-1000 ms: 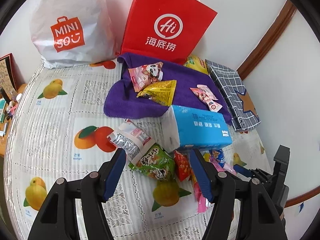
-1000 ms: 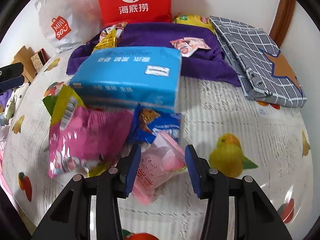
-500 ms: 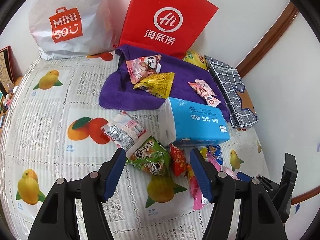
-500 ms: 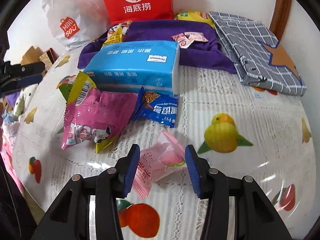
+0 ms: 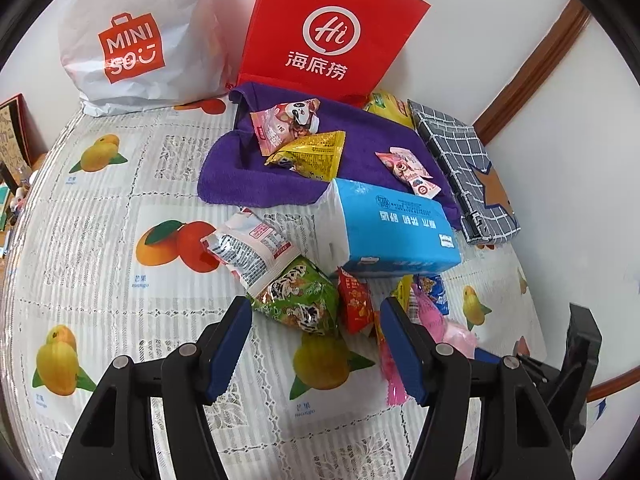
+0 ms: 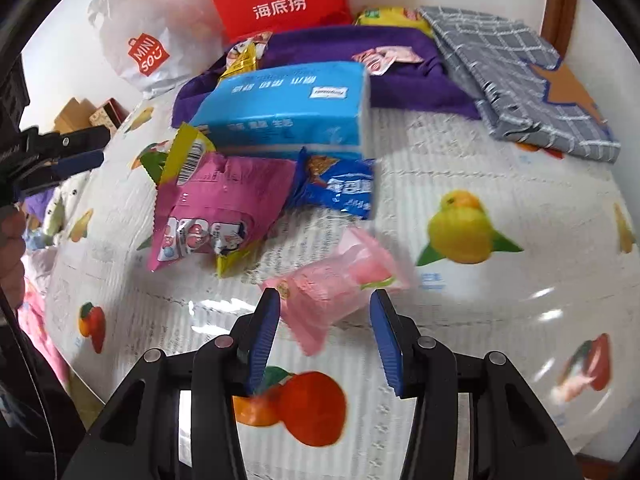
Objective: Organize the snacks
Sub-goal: 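Grasp the pink peach candy with the right tool while the left tool approaches the green bag, then grasp the green snack bag with the left tool while the right tool holds the pink candy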
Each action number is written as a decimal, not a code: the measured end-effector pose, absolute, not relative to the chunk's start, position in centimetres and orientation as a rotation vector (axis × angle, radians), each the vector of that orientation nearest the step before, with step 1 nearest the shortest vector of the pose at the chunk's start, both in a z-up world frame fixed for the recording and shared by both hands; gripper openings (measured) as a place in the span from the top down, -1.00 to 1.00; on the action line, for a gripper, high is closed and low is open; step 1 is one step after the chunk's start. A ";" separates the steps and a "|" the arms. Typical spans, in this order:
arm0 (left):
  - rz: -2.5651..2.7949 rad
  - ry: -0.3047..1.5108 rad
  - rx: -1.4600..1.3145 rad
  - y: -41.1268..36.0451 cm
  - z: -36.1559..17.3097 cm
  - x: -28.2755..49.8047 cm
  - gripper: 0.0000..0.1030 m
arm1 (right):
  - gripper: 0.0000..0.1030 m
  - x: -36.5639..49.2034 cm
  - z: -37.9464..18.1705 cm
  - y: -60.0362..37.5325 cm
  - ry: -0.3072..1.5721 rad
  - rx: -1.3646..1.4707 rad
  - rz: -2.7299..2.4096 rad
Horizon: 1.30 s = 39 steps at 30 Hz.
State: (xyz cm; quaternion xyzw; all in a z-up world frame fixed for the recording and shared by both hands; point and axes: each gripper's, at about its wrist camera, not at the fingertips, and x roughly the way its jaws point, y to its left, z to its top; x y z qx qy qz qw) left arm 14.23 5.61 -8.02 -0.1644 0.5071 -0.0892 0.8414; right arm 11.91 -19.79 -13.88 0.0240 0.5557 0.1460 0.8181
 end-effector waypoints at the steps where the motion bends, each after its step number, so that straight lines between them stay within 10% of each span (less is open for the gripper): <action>1: -0.186 1.070 -0.345 5.7 -8.0 14.1 -0.25 | 0.09 12.2 -14.0 -19.7 1.185 0.056 0.312; 39: -0.059 1.171 -0.310 5.2 -13.1 16.8 -0.30 | 0.17 15.3 -16.6 -21.1 1.061 -0.077 0.231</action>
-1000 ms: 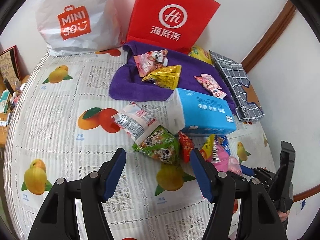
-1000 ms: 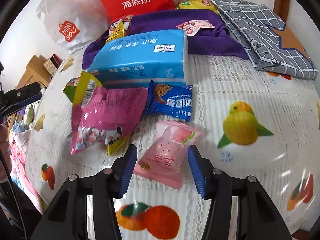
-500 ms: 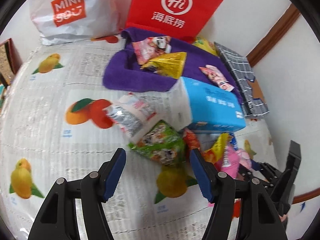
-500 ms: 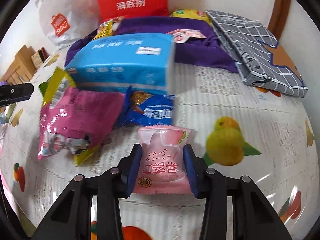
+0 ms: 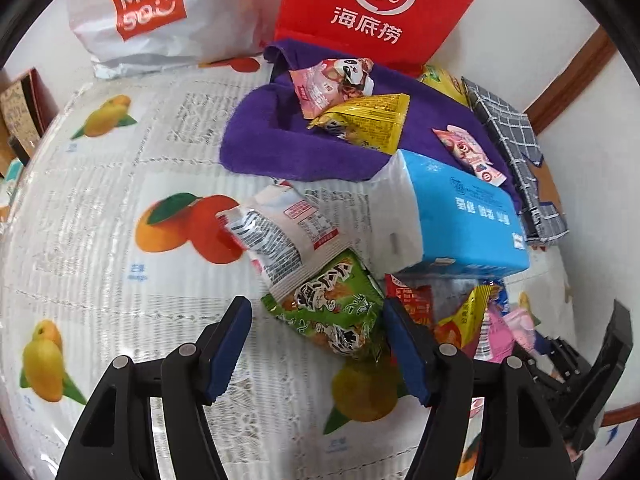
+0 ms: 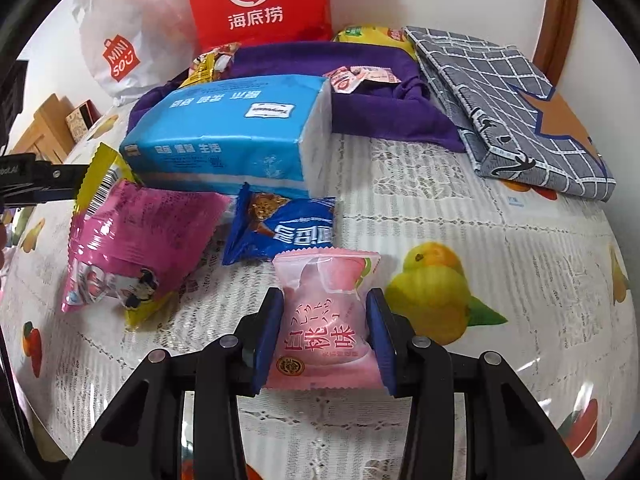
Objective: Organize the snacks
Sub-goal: 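Grasp the green snack bag with the left tool while the right tool holds the pink candy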
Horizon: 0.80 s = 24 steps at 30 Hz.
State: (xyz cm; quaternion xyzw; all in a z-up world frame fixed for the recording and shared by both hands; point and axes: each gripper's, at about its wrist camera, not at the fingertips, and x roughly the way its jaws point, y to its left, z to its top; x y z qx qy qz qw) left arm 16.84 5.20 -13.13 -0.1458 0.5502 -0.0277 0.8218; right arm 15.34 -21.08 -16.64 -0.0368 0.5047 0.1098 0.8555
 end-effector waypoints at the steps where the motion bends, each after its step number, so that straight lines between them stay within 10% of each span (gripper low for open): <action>1: -0.057 1.167 -0.283 5.0 -13.0 16.8 -0.30 | 0.17 15.4 -16.6 -21.1 1.061 -0.077 0.232; 16: -0.038 1.193 -0.215 2.5 -15.9 18.1 -0.36 | 0.17 15.3 -16.7 -21.0 1.053 -0.094 0.231; 24: -0.076 1.174 -0.250 3.4 -15.3 16.9 0.03 | 0.18 15.0 -16.6 -21.0 1.061 -0.100 0.220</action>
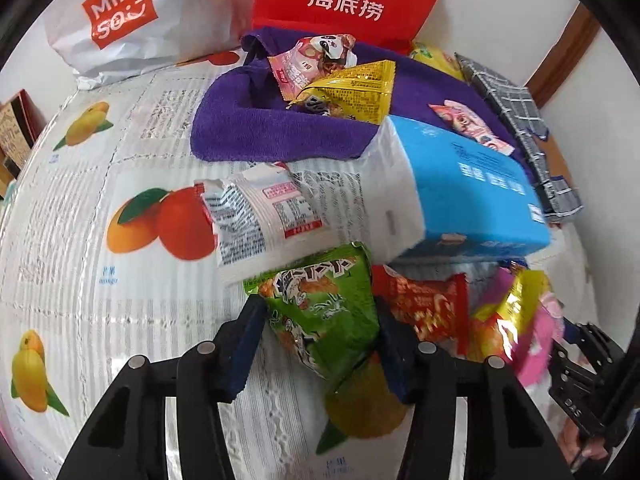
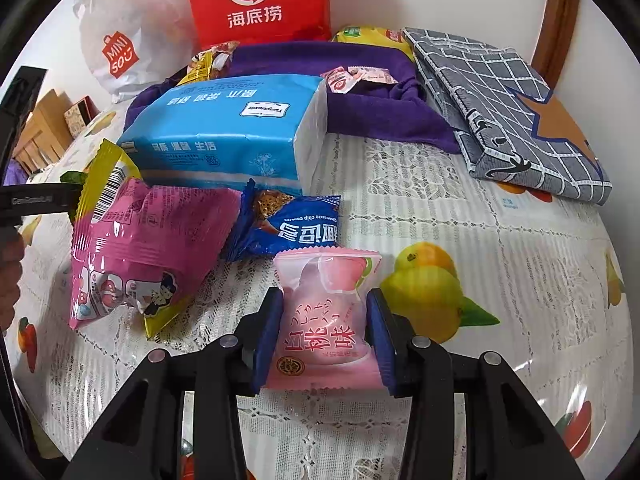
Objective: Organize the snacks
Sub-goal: 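Grasp the green snack bag with the left tool while the right tool holds the pink candy, then carry the green bag and pink candy up over the purple towel with both tools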
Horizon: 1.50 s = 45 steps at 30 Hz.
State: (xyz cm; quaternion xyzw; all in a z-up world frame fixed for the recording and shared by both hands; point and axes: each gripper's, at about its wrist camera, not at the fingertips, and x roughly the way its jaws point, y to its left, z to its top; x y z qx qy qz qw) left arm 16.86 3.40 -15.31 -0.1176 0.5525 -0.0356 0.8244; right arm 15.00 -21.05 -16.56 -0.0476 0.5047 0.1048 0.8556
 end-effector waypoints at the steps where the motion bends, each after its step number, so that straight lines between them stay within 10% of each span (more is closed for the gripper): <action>1: -0.083 1.176 -0.258 3.5 -15.2 16.5 0.04 | 0.18 14.9 -16.5 -21.1 1.062 -0.098 0.222; 45: -0.289 0.885 -0.231 -1.7 -0.8 15.8 0.06 | 0.19 16.8 -3.0 -19.0 0.793 -0.041 0.221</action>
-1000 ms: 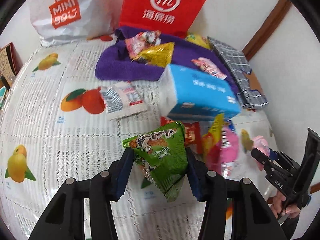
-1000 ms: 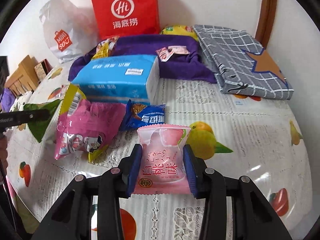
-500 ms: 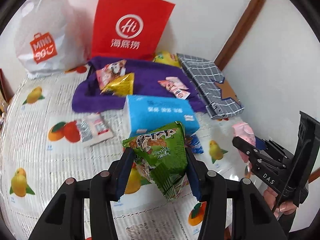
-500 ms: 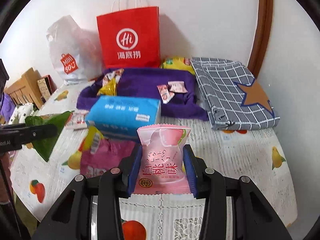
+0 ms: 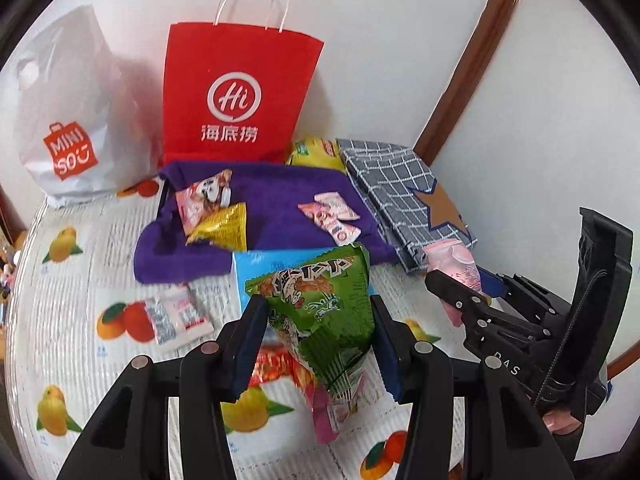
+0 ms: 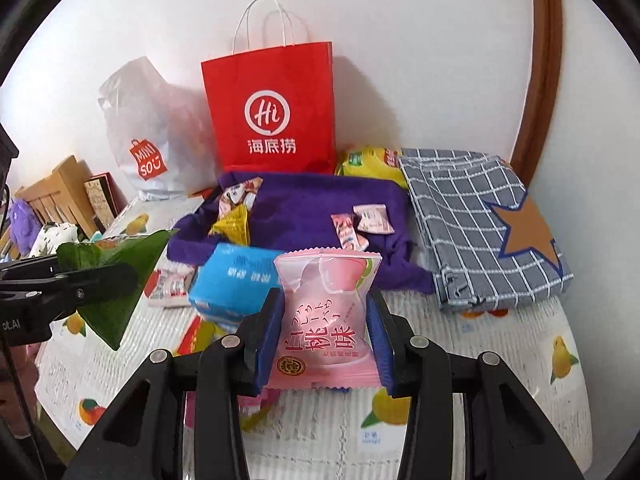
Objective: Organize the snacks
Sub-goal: 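Carry the green bag and pink candy up over the purple towel with both tools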
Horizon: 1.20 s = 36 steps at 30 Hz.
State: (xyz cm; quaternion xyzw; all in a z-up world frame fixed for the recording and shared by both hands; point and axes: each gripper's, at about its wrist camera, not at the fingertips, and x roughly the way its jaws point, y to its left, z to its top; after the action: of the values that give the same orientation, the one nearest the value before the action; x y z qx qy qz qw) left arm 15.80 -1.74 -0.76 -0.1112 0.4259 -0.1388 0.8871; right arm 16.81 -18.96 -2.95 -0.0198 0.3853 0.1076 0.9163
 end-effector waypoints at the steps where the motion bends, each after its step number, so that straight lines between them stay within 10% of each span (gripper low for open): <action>1: -0.286 0.882 -0.228 -1.7 -0.6 16.2 0.06 | 0.19 17.2 -2.8 -18.9 0.790 -0.040 0.224; 36: -0.210 0.833 -0.206 3.5 0.1 32.7 0.06 | 0.19 34.3 -2.7 -17.6 0.777 -0.030 0.229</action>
State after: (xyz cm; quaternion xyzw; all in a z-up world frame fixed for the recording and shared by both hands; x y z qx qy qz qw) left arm 32.66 3.55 0.13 -0.0999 0.4031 -0.1017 0.9040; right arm 34.28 -17.60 -2.72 -0.0148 0.3781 0.1116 0.9189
